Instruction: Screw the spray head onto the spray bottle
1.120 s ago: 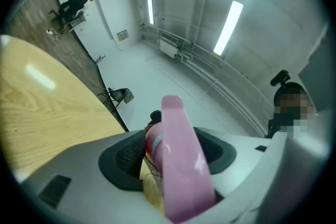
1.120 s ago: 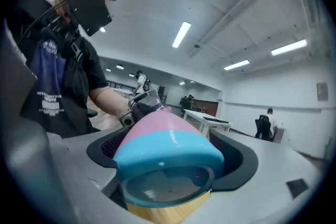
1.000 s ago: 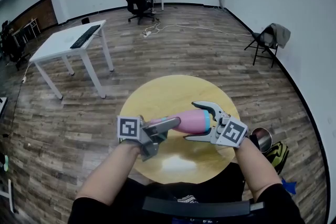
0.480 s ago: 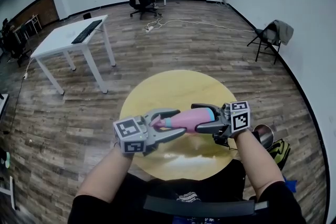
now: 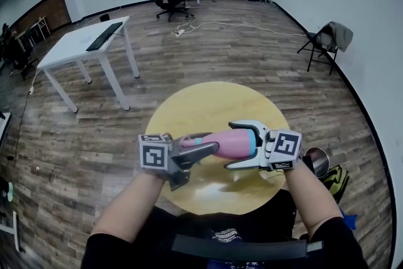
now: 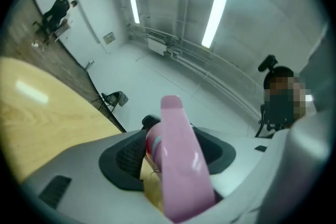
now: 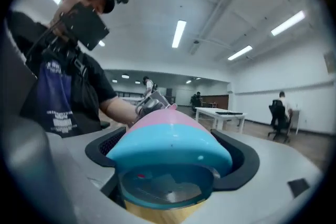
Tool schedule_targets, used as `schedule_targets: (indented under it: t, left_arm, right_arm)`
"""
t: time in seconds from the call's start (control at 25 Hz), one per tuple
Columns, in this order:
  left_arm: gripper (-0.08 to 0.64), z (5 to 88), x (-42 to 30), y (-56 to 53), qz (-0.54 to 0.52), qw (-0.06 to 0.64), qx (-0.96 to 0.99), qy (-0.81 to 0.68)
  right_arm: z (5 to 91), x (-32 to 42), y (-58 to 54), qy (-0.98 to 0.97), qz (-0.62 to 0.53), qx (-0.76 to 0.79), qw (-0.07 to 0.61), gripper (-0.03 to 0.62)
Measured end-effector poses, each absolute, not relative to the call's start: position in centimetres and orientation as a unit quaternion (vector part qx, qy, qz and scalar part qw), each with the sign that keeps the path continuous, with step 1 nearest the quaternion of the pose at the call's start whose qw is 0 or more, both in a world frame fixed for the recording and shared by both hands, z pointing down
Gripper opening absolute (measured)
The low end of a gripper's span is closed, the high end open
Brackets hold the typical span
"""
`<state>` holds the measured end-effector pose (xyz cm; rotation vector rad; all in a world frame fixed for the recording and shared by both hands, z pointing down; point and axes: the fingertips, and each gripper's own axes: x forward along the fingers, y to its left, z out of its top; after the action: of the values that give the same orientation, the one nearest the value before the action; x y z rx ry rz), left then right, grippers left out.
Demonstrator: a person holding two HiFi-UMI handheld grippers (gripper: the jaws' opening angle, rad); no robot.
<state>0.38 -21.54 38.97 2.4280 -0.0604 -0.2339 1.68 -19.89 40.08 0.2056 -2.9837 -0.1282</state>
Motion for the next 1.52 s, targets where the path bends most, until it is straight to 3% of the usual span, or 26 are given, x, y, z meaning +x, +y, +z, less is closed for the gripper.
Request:
schedule_targets:
  t: [0.16,0.28,0.36,0.48,0.64,0.72,0.8,0.92,1.2,1.32,1.44,1.52]
  left_arm:
    - [0.302,40.1,0.0,-22.6,-0.105,0.441,0.891,-0.020]
    - [0.298,39.6,0.1,-22.5,-0.104,0.432,0.896,-0.028]
    - [0.298,39.2,0.4,-22.0,-0.085,0.367,0.925,-0.042]
    - [0.298,38.1,0.6,-20.3,-0.057,0.212,0.974,-0.056]
    - [0.298,36.5,0.8,-18.8,-0.037,0.067,0.994,-0.074]
    - [0.298,36.2,1.1,-18.1,-0.028,0.029,0.996,-0.075]
    - [0.298,36.0,1.3,-17.7,-0.033,0.019,0.997,-0.070]
    - [0.298,36.3,1.4,-18.0,-0.040,0.063,0.995,-0.062]
    - [0.299,37.9,0.4,-20.7,-0.107,0.339,0.934,-0.029]
    - [0.301,38.8,0.3,-21.6,-0.110,0.412,0.904,-0.028]
    - [0.301,38.8,0.4,-21.7,-0.103,0.420,0.901,-0.035]
    - [0.299,38.8,0.6,-21.1,-0.073,0.344,0.935,-0.051]
  right_arm:
    - [41.4,1.5,-19.7,-0.955,-0.224,0.107,0.163,0.503]
    - [41.1,1.4,-19.8,-0.969,-0.183,0.108,0.128,0.512]
    - [39.6,2.1,-20.7,-0.992,-0.047,0.103,0.054,0.525]
    - [37.2,3.6,-22.6,-0.983,0.155,0.079,-0.060,0.548]
    - [38.5,3.7,-22.3,-0.971,0.225,0.050,-0.059,0.578]
    - [38.6,3.0,-21.2,-0.975,0.216,0.025,-0.052,0.578]
    - [38.2,2.7,-20.5,-0.977,0.207,0.009,-0.055,0.538]
    - [38.3,2.7,-20.0,-0.985,0.170,0.020,-0.028,0.511]
    - [39.6,2.2,-19.3,-0.977,-0.140,0.118,0.112,0.499]
    - [40.1,2.3,-19.2,-0.947,-0.242,0.148,0.150,0.499]
    - [40.0,2.0,-19.6,-0.964,-0.186,0.150,0.112,0.500]
    - [39.4,2.5,-20.4,-0.987,-0.061,0.135,0.059,0.500]
